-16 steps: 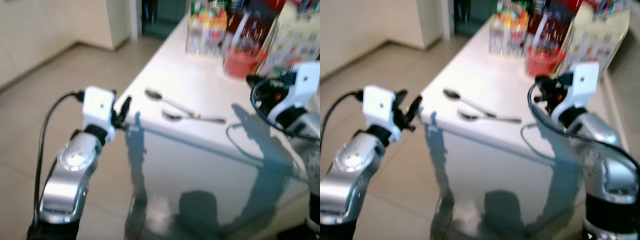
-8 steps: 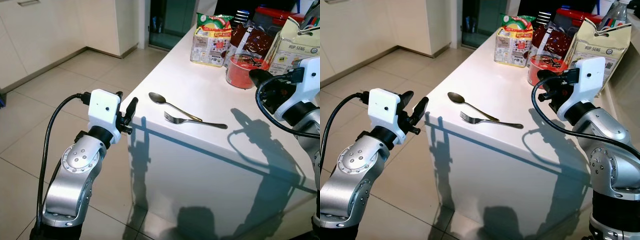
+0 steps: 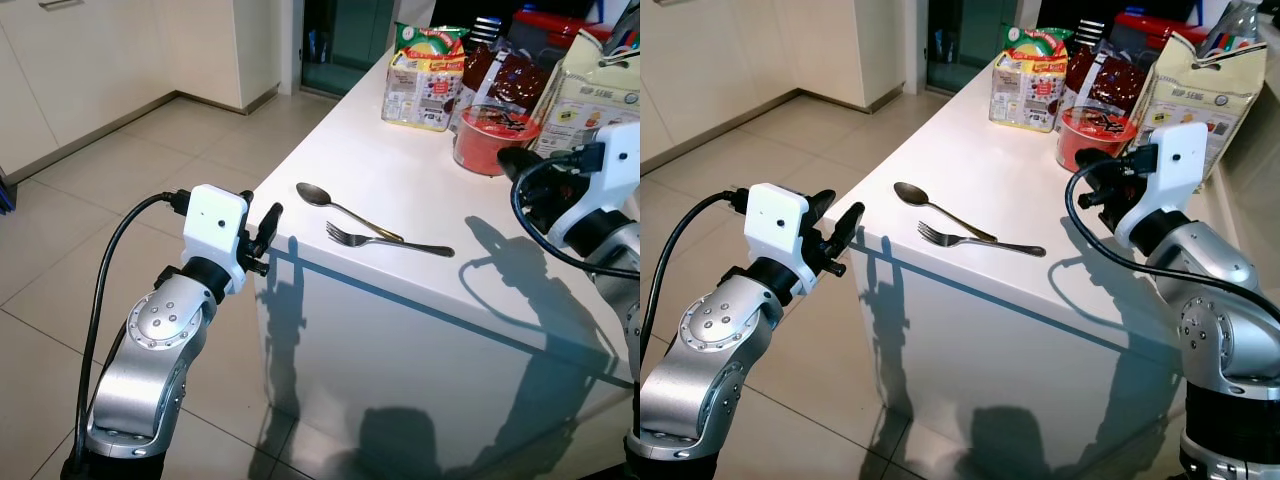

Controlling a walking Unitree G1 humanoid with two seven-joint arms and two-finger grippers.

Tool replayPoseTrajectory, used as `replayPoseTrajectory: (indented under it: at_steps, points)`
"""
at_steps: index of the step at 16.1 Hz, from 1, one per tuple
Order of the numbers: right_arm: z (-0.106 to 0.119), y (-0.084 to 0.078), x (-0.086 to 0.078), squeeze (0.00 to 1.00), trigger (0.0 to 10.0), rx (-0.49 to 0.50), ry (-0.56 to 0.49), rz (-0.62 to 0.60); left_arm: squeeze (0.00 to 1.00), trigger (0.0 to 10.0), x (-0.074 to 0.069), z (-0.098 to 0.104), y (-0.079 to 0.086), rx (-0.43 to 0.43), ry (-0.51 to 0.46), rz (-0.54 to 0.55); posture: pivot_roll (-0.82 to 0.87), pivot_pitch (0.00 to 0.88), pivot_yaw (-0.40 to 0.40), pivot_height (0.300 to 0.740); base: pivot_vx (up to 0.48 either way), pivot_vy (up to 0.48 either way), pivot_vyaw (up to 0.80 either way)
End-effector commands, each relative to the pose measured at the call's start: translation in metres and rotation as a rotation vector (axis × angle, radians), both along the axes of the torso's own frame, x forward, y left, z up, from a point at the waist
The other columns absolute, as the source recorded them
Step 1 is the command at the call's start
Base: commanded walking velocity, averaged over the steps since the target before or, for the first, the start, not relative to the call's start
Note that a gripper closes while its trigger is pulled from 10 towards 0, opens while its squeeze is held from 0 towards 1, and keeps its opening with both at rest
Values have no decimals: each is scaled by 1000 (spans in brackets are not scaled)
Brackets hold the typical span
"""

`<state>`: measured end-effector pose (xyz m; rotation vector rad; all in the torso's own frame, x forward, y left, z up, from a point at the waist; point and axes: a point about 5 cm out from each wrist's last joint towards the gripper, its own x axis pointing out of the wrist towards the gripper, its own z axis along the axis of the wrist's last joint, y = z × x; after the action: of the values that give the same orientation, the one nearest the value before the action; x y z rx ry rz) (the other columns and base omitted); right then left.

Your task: Setting the table

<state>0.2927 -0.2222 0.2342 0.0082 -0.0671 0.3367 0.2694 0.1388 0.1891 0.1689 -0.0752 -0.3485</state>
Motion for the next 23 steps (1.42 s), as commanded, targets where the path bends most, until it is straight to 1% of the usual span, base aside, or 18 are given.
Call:
replayPoseTrajectory:
  at_steps: [1, 2, 3, 4, 5, 6, 7, 8, 9, 11, 12, 13, 15, 17, 18, 19, 22, 23]
  points:
    - [0, -3, 0, 0, 10000, -6, -8, -3, 0, 10000, -2, 2, -3, 2, -4, -17, 80, 0, -51, 740, 0, 0, 0]
    - [-1, -3, 3, 0, 10000, -13, -6, 30, 0, 10000, -2, 2, -4, -1, -2, -26, 79, 0, -50, 740, 0, 0, 0]
    - [0, -1, 8, 431, 10000, -16, -8, 95, 0, 10000, -4, 1, -6, -3, 8, -56, 77, 0, -49, 740, 0, 0, 0]
    - [0, 2, 14, 1000, 10000, -38, 11, 207, 0, 10000, -9, -1, -11, 2, 25, -122, 75, 0, -49, 740, 0, 0, 0]
    - [-4, 3, 17, 1000, 10000, -70, 35, 321, 0, 10000, -15, -4, -16, 18, 40, -191, 80, 0, -55, 740, 0, 0, 0]
    - [-6, 3, 18, 1000, 10000, -91, 51, 400, 0, 10000, -20, -6, -19, 30, 51, -236, 81, 0, -56, 740, 0, 0, 0]
    - [-12, 3, 21, 1000, 10000, -131, 94, 511, 0, 10000, -27, -9, -23, 51, 66, -296, 86, 0, -62, 740, 0, 0, 0]
    - [-18, 3, 26, 1000, 10000, -186, 130, 588, 0, 10000, -33, -11, -25, 63, 74, -322, 96, 0, -76, 740, 0, 0, 0]
    - [-21, 7, 31, 1000, 10000, -211, 154, 631, 0, 10000, -36, -12, -24, 68, 76, -324, 102, 0, -85, 740, 0, 0, 0]
    - [-27, 14, 35, 1000, 10000, -248, 176, 684, 0, 10000, -38, -12, -22, 74, 77, -315, 108, 0, -91, 740, 0, 0, 0]
    - [-36, 22, 41, 1000, 10000, -279, 191, 729, 0, 10000, -38, -12, -19, 78, 77, -307, 111, 0, -89, 740, 0, 0, 0]
    - [-42, 28, 46, 1000, 10000, -284, 199, 737, 0, 10000, -37, -13, -20, 83, 79, -312, 112, 0, -87, 740, 0, 0, 0]
    - [-48, 37, 51, 1000, 10000, -281, 213, 768, 0, 10000, -36, -14, -21, 95, 82, -318, 121, 0, -92, 740, 0, 0, 0]
    - [-53, 41, 52, 1000, 10000, -299, 223, 798, 0, 10000, -38, -13, -21, 92, 80, -318, 120, 0, -94, 740, 0, 0, 0]
    - [-55, 43, 55, 1000, 10000, -329, 227, 805, 0, 10000, -38, -14, -21, 90, 83, -317, 118, 0, -91, 740, 0, 0, 0]
    - [-56, 46, 59, 1000, 10000, -381, 223, 797, 0, 10000, -38, -15, -21, 88, 89, -321, 114, 0, -80, 740, 0, 0, 0]
    - [-58, 52, 68, 1000, 10000, -418, 211, 777, 0, 10000, -39, -17, -26, 90, 96, -348, 116, 0, -73, 740, 0, 0, 0]
    - [-60, 55, 70, 1000, 10000, -489, 195, 777, 0, 10000, -39, -16, -27, 89, 93, -351, 118, 0, -70, 740, 0, 0, 0]
